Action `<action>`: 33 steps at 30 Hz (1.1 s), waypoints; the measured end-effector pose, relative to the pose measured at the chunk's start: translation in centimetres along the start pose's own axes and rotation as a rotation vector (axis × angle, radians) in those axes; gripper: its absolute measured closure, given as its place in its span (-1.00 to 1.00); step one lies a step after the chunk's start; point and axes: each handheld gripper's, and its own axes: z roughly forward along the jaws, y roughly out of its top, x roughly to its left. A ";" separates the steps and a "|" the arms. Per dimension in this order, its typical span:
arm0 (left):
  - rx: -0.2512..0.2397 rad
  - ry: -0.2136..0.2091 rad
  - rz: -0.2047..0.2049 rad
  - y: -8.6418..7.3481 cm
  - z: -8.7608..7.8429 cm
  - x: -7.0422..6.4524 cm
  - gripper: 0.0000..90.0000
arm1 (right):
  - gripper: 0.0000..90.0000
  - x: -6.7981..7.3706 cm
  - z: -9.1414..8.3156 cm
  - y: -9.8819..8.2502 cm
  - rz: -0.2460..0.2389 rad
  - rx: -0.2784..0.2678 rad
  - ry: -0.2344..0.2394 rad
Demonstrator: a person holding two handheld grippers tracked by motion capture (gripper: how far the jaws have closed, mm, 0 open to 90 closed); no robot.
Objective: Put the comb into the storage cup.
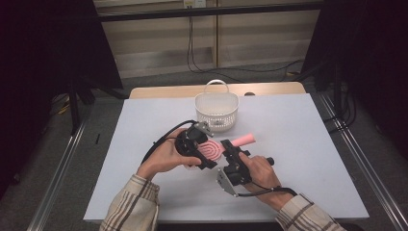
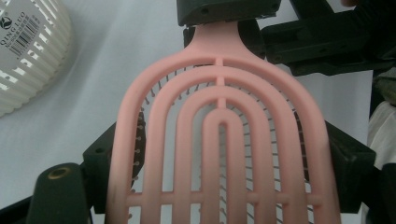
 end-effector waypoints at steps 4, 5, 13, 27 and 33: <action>0.010 -0.002 0.008 0.0 0.0 0.0 -0.55 | 0.69 0.1 0.0 0.1 -0.010 0.003 -0.001; 0.011 -0.001 0.006 0.0 0.0 0.0 -0.55 | 0.71 0.1 0.0 0.1 -0.011 0.005 -0.001; 0.021 -0.018 -0.010 0.1 0.0 0.0 -0.56 | 0.78 0.5 -0.1 0.3 -0.068 0.017 0.004; -0.025 -0.001 -0.057 0.4 -0.1 -0.2 -0.70 | 0.81 0.3 -0.1 0.1 -0.096 0.022 -0.027; -0.053 0.005 -0.048 0.5 -0.7 -0.3 -0.87 | 0.81 0.0 -0.2 -0.3 -0.082 0.039 -0.033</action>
